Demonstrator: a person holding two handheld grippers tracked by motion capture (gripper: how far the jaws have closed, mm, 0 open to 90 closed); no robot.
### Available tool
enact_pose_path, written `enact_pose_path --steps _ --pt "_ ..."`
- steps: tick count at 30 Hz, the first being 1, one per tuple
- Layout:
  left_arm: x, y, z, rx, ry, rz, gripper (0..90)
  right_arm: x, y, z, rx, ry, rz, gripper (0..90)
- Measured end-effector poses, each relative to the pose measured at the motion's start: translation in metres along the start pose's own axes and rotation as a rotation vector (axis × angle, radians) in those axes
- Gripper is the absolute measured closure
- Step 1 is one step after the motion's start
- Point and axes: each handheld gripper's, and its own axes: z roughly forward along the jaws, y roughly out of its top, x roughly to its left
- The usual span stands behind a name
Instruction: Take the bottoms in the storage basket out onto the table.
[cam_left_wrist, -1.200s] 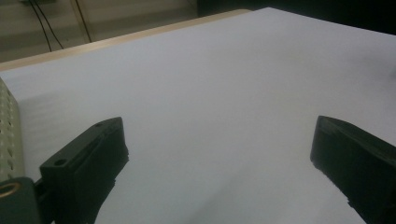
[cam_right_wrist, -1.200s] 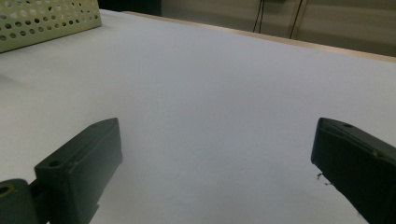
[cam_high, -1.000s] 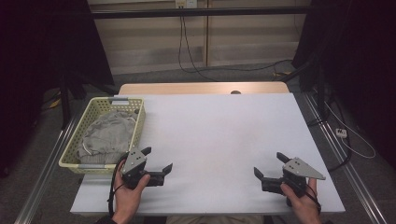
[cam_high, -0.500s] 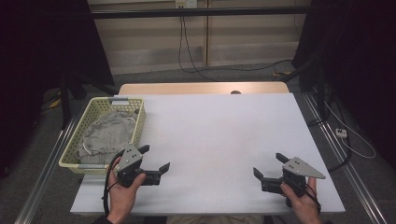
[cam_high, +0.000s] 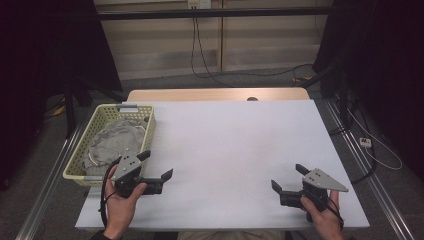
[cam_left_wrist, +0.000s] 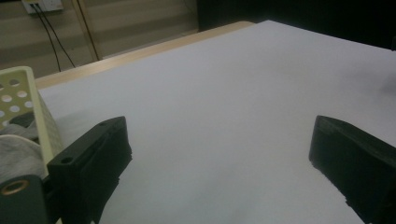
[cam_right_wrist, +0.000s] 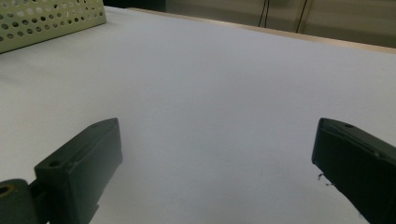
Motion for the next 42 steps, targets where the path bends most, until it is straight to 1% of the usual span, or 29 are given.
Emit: enact_pose_path --steps 2,4,6,8,10,12,14,16,18,21,22,25,26,29,30,31,32,33,34,35,36,37,38,39,41,42 --pt "0.002 0.001 -0.001 -0.005 0.004 -0.005 5.3 0.000 0.000 0.000 0.001 0.001 0.000 1.8" --pt "0.006 0.001 -0.004 -0.008 0.021 -0.012 5.4 0.000 0.000 0.000 0.002 0.002 -0.003 1.8" --pt "0.008 0.002 -0.005 -0.006 0.028 -0.012 5.3 0.000 0.000 0.000 0.003 0.002 -0.003 1.8" --pt "0.010 0.002 -0.006 -0.006 0.023 -0.017 5.3 0.000 0.000 0.000 0.002 0.001 -0.002 1.8" --pt "0.011 0.003 -0.007 -0.009 0.030 -0.018 5.4 0.000 0.000 0.001 0.003 0.002 -0.004 1.8" --pt "0.012 0.004 -0.008 0.002 0.043 -0.020 5.5 0.001 0.000 0.001 0.002 0.000 -0.005 1.8" --pt "0.011 0.005 -0.008 0.010 0.039 -0.015 5.6 0.001 0.000 0.001 0.002 0.002 -0.005 1.8" --pt "0.013 0.008 -0.008 0.018 0.054 -0.005 5.7 0.001 0.000 0.001 0.003 0.002 -0.005 1.8" --pt "0.014 0.010 -0.009 0.012 0.061 -0.011 5.7 0.001 0.000 0.001 0.002 0.004 -0.003 1.8" --pt "0.017 0.012 -0.011 0.006 0.057 -0.014 5.7 0.000 0.000 0.001 0.002 0.004 -0.004 1.8" --pt "0.020 0.014 -0.011 0.004 0.058 -0.008 5.8 0.000 0.000 0.001 0.003 0.004 -0.005 1.8" --pt "0.022 0.016 -0.011 0.007 0.069 -0.003 6.0 0.001 0.000 0.002 0.010 0.003 -0.008 1.8" --pt "0.027 0.018 -0.009 0.016 0.056 -0.004 6.3 0.001 0.000 0.002 0.013 0.000 -0.012 1.8" --pt "0.029 0.020 -0.007 0.028 0.055 -0.004 7.9 0.001 0.000 0.003 0.014 0.002 -0.008 1.8" --pt "0.032 0.021 -0.006 0.041 0.061 0.007 7.9 0.001 0.000 0.003 0.014 0.002 -0.008 1.8" --pt "0.035 0.022 -0.005 0.046 0.064 0.008 8.3 0.001 0.000 0.003 0.015 0.004 -0.004 1.8" --pt "0.040 0.024 -0.004 0.050 0.063 -0.009 8.5 0.001 0.000 0.003 0.015 0.004 -0.001 1.8" --pt "0.040 0.024 -0.004 0.050 0.063 -0.009 9.2 0.001 0.000 0.003 0.015 0.004 -0.001 1.8" --pt "0.047 0.027 -0.003 0.045 0.061 -0.033 9.3 0.001 0.000 0.003 0.015 0.004 0.001 1.8" --pt "0.051 0.028 -0.003 0.045 0.072 -0.045 9.3 0.001 0.000 0.003 0.015 0.004 0.001 1.8" --pt "0.051 0.028 -0.003 0.045 0.072 -0.045 9.3 0.001 0.000 0.003 0.015 0.004 0.001 1.8" --pt "0.054 0.029 -0.003 0.038 0.084 -0.056 9.3 0.001 0.000 0.003 0.016 0.004 0.000 1.8" --pt "0.061 0.029 -0.001 0.033 0.100 -0.073 9.2 0.001 0.000 0.003 0.016 0.008 -0.001 1.8" --pt "0.061 0.029 -0.001 0.033 0.100 -0.073 8.8 0.001 0.000 0.003 0.016 0.008 -0.001 1.8" --pt "0.066 0.030 0.002 0.033 0.110 -0.074 8.2 0.001 0.000 0.004 0.019 0.009 0.001 1.8" --pt "0.070 0.032 0.004 0.049 0.116 -0.077 8.0 0.001 0.000 0.004 0.020 0.008 -0.001 1.8"
